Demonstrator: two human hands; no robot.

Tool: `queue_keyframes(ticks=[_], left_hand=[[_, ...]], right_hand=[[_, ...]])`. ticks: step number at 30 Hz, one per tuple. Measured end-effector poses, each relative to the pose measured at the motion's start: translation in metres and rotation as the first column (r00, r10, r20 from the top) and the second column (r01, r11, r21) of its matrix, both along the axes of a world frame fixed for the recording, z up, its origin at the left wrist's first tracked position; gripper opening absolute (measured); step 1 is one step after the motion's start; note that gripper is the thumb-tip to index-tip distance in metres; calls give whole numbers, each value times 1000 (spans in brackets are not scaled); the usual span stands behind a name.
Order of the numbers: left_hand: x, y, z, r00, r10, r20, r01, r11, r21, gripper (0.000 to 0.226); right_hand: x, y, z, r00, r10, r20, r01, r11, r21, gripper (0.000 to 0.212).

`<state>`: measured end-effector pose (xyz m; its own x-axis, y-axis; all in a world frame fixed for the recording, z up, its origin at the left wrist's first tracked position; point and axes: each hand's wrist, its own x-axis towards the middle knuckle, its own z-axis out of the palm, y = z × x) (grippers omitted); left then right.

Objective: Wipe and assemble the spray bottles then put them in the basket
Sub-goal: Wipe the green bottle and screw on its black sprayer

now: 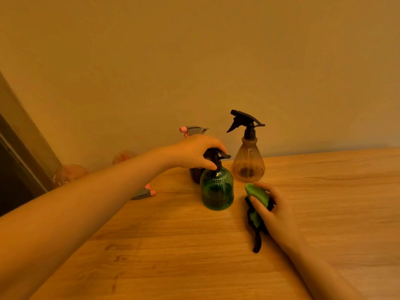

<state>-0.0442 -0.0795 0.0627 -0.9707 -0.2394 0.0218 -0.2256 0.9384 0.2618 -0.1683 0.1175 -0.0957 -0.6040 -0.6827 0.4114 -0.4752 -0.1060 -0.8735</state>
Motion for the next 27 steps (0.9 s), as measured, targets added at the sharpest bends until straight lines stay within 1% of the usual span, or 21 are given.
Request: queue_keyframes(ticks=[2, 4, 6, 9, 11, 14, 16, 20, 24, 27], left_hand=[[1, 0, -3, 999, 8, -43, -8, 1000, 14, 53], [1, 0, -5, 996, 27, -86, -20, 997, 80, 52], [-1, 0, -7, 992, 50, -118, -32, 988, 150, 45], [-5, 0, -8, 983, 89, -163, -51, 974, 222, 29], [-8, 0, -8, 974, 106, -200, -54, 966, 251, 19], [-14, -2, -11, 966, 124, -228, -60, 962, 268, 15], [-20, -5, -14, 963, 124, -240, -60, 964, 257, 16], [-30, -11, -21, 955, 146, -259, -108, 982, 156, 23], [-39, -10, -21, 946, 159, -284, -130, 984, 120, 26], [-43, -8, -25, 940, 187, -285, -180, 982, 52, 22]], right_hand=[[0, 0, 1, 999, 11, -30, -11, 1000, -4, 41], [0, 0, 0, 998, 25, -57, -25, 1000, -6, 41], [0, 0, 0, 997, 35, -62, -35, 999, -7, 39], [0, 1, 0, 997, 37, -71, -37, 999, -8, 37], [0, 1, 1, 996, 36, -84, -37, 999, -12, 37], [1, 1, 2, 995, 43, -88, -45, 999, -20, 38], [1, 1, 1, 995, 49, -90, -51, 998, -24, 39], [0, 1, 0, 995, 51, -90, -53, 998, -22, 38], [-1, 0, 0, 994, 52, -94, -54, 998, -19, 37], [0, 0, 0, 994, 52, -91, -54, 998, -17, 36]])
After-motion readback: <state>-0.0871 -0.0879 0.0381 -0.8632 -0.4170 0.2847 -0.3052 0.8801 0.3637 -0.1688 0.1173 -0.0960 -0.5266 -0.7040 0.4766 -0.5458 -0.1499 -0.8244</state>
